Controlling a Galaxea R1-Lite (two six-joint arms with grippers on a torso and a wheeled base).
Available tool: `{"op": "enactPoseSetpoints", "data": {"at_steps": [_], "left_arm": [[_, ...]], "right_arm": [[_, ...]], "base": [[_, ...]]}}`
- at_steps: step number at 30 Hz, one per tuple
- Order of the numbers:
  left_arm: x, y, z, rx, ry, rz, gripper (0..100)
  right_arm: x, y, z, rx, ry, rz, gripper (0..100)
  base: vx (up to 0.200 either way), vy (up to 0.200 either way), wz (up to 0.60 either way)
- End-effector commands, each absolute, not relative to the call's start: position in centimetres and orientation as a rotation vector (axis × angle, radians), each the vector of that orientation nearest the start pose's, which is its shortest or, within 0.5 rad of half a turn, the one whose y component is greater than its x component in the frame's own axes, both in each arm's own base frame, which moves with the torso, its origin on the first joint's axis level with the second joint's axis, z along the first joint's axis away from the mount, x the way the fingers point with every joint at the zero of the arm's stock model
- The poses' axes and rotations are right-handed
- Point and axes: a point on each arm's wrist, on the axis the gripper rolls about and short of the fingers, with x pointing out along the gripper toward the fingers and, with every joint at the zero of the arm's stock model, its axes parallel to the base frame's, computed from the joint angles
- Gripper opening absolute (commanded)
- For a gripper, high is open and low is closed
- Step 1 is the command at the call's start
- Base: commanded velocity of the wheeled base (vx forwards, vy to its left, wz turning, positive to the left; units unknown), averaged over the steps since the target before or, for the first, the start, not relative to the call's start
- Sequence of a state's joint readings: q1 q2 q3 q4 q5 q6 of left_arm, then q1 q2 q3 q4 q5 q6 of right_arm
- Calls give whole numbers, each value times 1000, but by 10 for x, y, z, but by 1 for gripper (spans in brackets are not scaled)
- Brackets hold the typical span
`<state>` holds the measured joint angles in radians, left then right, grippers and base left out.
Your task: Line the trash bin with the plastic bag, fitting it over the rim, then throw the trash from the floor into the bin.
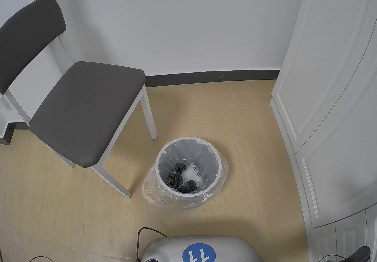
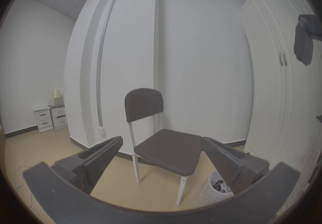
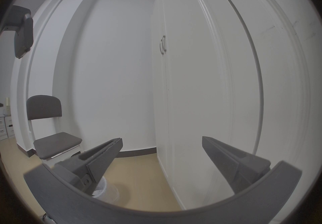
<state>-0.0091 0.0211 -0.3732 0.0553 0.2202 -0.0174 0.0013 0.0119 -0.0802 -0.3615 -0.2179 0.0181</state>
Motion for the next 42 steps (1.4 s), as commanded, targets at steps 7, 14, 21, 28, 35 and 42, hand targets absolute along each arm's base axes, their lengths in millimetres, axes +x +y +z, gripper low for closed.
{"op": "enactPoseSetpoints", "data": {"at_steps": [7, 14, 21, 28, 35, 42], "left_arm": [[-28, 5, 103, -88, -231, 202, 100], [-23, 5, 82, -93, -73, 204, 100], [-23, 3, 83, -158, -69, 101, 100], [-23, 1, 82, -101, -52, 48, 100], [-24, 2, 82, -53, -37, 60, 100], [-24, 3, 81, -60, -36, 116, 100]], "right_arm": [[-35, -5, 122, 66, -468, -209, 100], [-35, -5, 122, 66, -469, -214, 100], [-34, -5, 121, 36, -452, -222, 100], [-31, -5, 114, 4, -378, -216, 100], [-25, -5, 91, -16, -151, -214, 100], [-23, -3, 83, -14, -63, -143, 100]], "base": [[0, 0, 0], [0, 0, 0], [0, 0, 0], [0, 0, 0], [0, 0, 0], [0, 0, 0]]}}
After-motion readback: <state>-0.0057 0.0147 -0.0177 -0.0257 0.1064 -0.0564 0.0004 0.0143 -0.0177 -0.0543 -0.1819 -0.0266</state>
